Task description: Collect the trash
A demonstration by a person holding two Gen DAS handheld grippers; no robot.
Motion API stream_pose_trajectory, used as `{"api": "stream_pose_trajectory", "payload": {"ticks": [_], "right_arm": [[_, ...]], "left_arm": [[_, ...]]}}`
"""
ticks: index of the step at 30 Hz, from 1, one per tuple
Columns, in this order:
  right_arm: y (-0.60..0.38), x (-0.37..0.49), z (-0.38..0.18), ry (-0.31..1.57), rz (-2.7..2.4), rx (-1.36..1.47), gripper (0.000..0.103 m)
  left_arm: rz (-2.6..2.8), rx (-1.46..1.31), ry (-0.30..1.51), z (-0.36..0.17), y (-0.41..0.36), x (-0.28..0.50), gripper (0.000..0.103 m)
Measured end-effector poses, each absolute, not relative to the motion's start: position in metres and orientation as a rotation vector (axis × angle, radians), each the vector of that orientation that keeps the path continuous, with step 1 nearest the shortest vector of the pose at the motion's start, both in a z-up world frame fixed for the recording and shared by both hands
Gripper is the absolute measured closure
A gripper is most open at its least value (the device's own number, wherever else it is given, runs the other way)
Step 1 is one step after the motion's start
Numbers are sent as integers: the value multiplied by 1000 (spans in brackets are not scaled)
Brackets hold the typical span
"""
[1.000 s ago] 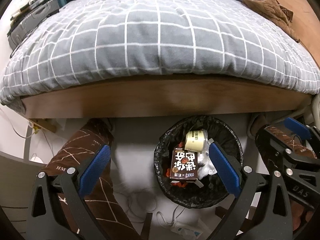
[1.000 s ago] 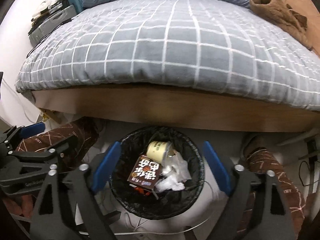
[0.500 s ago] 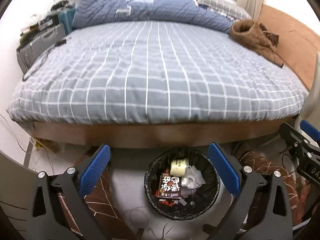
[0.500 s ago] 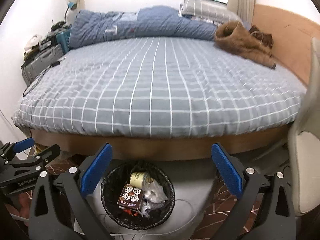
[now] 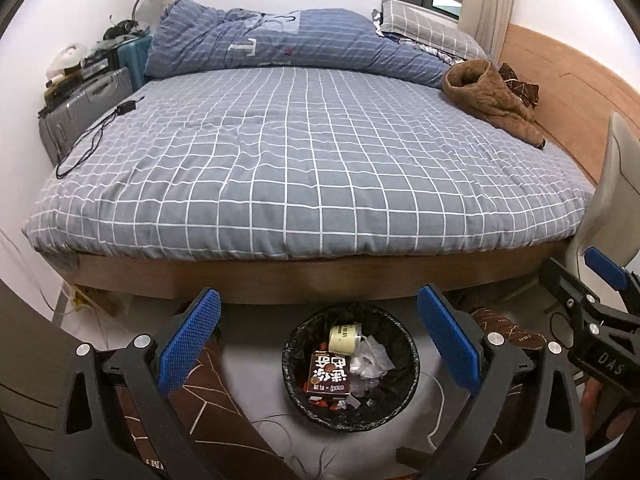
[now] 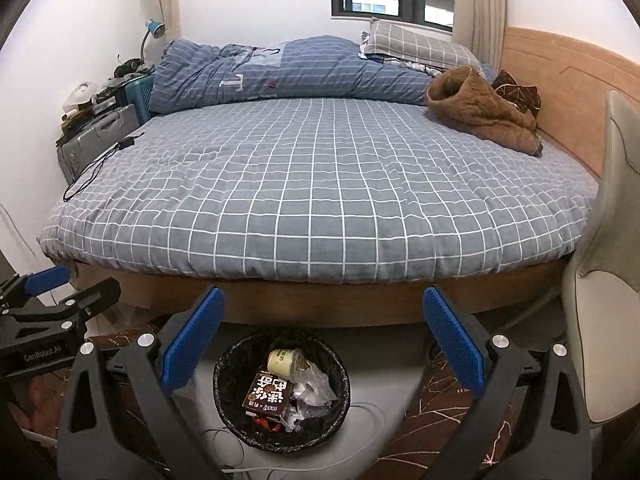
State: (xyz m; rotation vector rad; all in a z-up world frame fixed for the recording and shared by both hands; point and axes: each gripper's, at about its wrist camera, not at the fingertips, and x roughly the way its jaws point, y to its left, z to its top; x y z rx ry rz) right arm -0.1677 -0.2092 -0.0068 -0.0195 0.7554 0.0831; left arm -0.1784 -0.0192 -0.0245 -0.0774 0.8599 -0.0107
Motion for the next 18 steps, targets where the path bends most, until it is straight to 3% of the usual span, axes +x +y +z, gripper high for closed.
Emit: {"api": "stream_pose_trajectory", "payload": {"ticks": [18], "right_arm": [[-205, -159, -19, 785, 78, -24, 8]], "left_arm": [[11, -63, 861, -33, -16, -173, 6]]}}
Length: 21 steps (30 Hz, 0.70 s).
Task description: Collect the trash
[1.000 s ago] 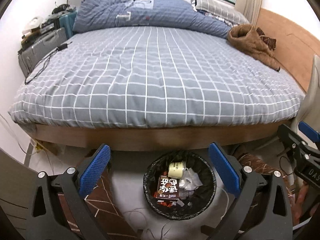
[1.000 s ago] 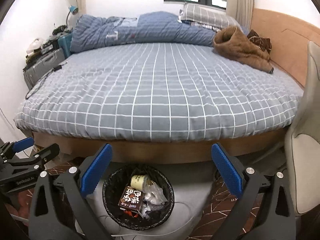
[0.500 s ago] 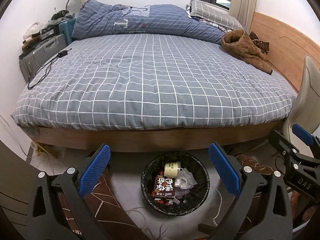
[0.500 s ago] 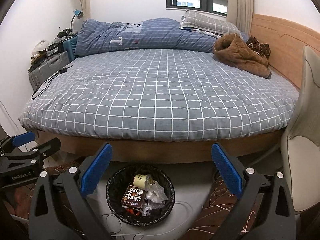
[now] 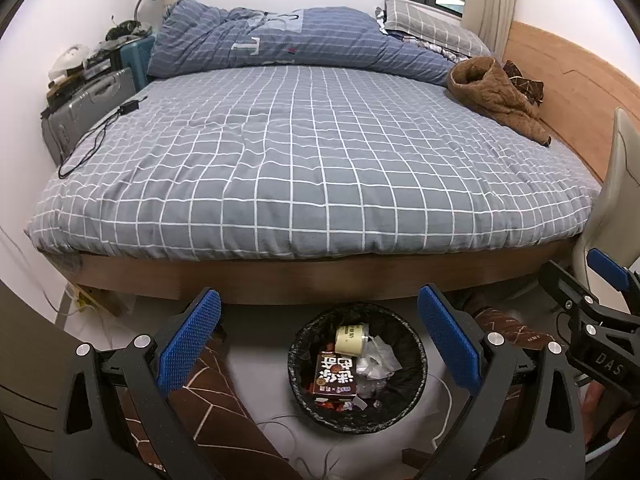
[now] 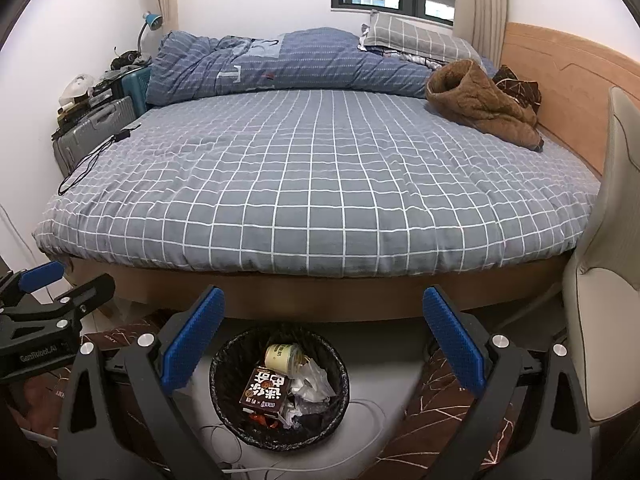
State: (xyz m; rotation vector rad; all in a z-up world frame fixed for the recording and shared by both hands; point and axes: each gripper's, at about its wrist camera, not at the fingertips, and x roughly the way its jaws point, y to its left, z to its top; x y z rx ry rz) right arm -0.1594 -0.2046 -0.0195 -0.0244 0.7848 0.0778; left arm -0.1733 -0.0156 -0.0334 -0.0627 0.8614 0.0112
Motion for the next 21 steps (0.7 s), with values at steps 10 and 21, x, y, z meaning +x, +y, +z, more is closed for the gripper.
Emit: {"api": "stream_pose_trajectory", "payload": {"ticks": [10, 21], "right_arm": [[-200, -158, -21, 787, 83, -28, 8], [-203, -158, -22, 787, 73, -22, 8]], "left_arm": [[40, -51, 866, -38, -13, -171, 6], [30, -36, 850, -35, -16, -172, 6]]}}
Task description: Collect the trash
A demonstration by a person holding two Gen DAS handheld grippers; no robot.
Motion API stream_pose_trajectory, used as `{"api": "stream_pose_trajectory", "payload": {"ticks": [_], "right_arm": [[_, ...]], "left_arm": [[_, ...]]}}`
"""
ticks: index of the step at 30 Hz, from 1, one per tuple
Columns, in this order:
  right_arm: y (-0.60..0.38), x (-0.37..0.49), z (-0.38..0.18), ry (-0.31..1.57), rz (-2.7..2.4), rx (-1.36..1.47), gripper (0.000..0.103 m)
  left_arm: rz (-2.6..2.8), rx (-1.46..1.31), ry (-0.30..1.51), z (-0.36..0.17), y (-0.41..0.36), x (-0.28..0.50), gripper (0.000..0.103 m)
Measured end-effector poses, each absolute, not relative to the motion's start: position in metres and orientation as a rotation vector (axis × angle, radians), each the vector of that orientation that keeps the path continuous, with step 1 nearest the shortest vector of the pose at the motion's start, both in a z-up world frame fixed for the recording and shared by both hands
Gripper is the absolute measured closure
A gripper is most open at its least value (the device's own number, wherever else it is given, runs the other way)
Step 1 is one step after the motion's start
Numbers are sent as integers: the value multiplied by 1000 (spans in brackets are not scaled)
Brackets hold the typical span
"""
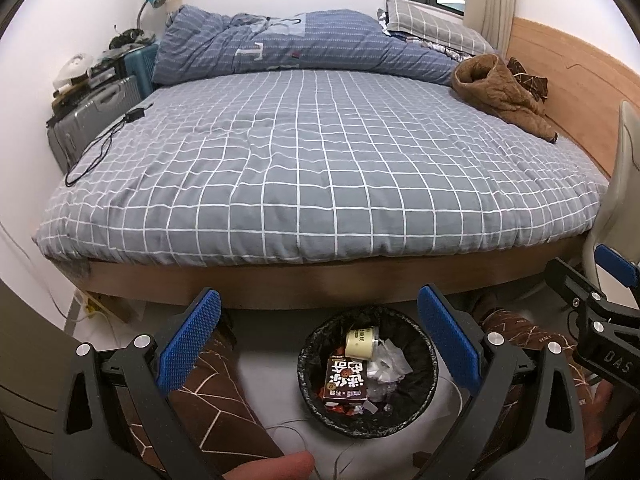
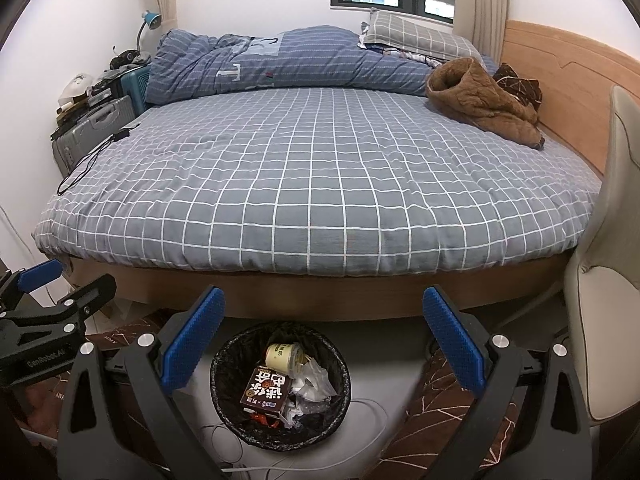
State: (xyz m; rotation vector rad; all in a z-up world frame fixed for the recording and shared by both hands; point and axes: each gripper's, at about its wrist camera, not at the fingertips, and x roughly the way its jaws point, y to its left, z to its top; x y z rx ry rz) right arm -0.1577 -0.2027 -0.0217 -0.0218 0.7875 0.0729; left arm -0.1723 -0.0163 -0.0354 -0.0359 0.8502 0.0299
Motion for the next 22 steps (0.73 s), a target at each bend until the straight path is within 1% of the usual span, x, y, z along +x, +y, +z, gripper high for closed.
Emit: {"api": "stream_pose_trajectory", "payload": {"ticks": [16, 22], "right_arm": [[-201, -160, -23, 787, 82, -27, 8], [-201, -159, -23, 787, 82, -27, 8]], "left_arm": [[38, 11, 851, -37, -22, -172, 6], [41, -12, 857, -39, -19, -172, 6]]}}
